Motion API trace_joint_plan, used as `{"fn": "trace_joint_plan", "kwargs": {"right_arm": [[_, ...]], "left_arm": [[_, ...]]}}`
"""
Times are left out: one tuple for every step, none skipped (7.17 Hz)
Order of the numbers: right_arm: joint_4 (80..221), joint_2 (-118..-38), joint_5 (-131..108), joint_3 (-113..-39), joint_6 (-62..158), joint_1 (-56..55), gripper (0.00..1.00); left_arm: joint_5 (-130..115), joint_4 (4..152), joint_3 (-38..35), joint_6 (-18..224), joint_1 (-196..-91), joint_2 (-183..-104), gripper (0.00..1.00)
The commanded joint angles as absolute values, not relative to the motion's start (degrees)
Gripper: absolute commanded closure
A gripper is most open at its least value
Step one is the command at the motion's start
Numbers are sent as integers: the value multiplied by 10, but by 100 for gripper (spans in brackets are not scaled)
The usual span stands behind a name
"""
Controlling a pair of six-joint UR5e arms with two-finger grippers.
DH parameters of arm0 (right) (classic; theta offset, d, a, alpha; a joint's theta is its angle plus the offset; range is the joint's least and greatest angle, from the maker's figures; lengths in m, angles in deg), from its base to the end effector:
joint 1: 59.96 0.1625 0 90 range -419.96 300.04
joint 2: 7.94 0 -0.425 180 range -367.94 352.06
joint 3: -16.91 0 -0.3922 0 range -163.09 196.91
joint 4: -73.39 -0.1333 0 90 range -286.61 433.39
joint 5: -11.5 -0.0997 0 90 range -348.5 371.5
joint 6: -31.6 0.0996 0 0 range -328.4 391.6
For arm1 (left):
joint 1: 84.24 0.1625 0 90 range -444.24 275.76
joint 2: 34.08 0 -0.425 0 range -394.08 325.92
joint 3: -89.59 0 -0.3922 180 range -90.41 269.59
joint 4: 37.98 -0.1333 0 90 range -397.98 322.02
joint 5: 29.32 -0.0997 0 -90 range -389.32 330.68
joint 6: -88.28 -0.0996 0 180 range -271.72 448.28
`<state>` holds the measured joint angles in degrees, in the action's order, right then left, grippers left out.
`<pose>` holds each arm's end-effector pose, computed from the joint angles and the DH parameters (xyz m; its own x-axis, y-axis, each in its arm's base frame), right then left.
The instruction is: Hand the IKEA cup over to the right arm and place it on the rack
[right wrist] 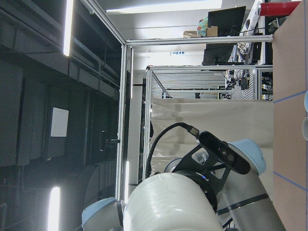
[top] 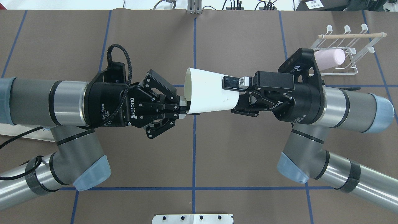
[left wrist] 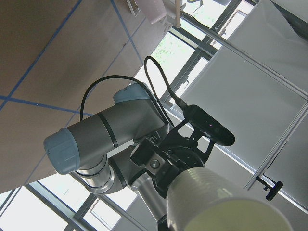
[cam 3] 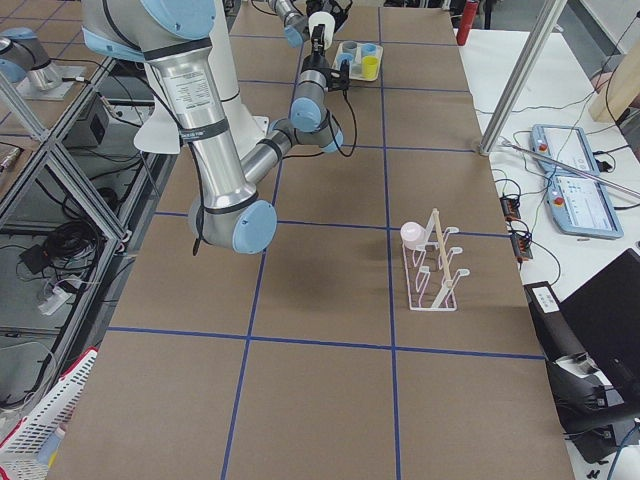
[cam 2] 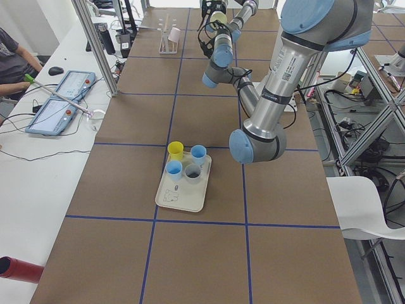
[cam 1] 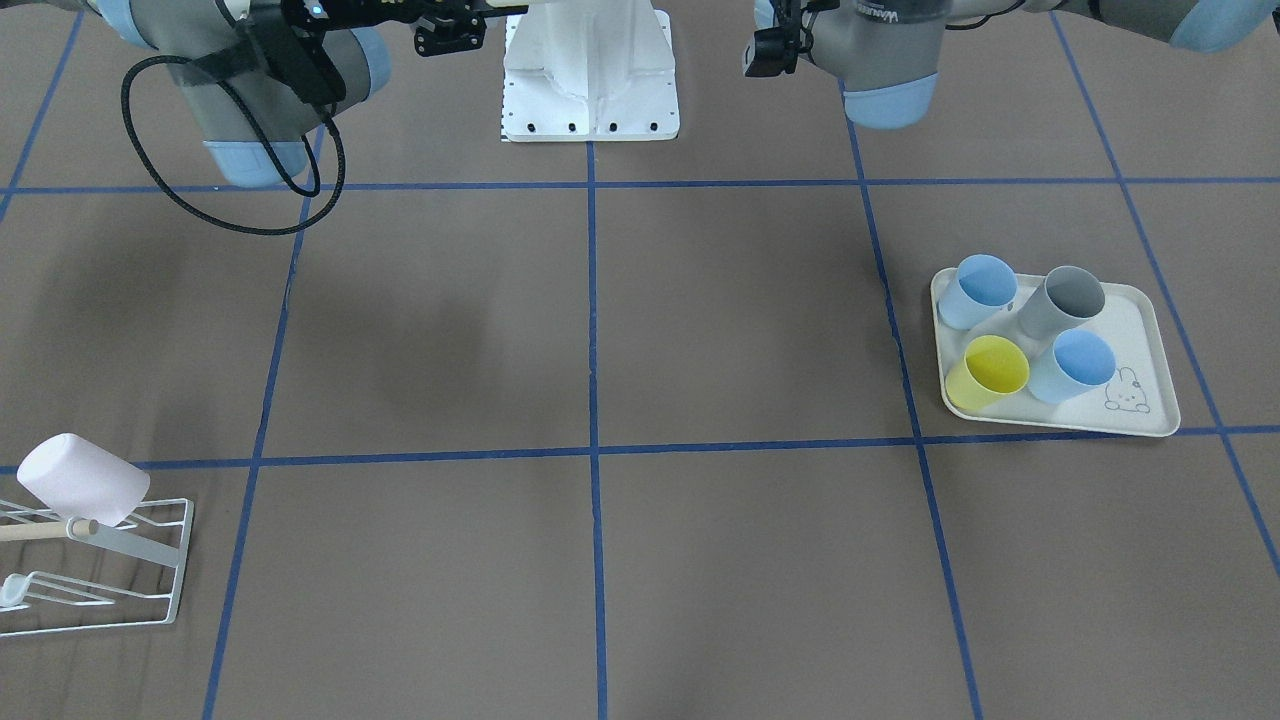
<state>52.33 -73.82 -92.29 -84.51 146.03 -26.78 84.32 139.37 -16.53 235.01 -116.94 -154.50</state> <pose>-0.3274 -0.3450 0.1868 -0.8106 -0.0501 0.5835 -0.0949 0.9944 -0.0465 0.3548 -0.3387 0.1092 -0.5305 -0.5696 -0.6278 -0.3497 0.8217 -0.4500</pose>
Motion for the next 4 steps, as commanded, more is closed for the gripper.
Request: {"fn": "trace_joint_plan", "kwargs": {"right_arm": [[522,-739,-923,-844,1460,-268,70],[522,-739,-923,-843,1459,-268,76],[522,-739,-923,-844,1459,-267,78],[517,-742,-922,-843,1459,-266,78]], "left_arm": [[843,1394,-165,2349,-1169,-1545,100],[842,1394,-166,2346,-1170,-1544,52],[816,1396,-174,2345,-1173,-1542,1],[814,1393,-181,2344,-1186,-1541,0]]}}
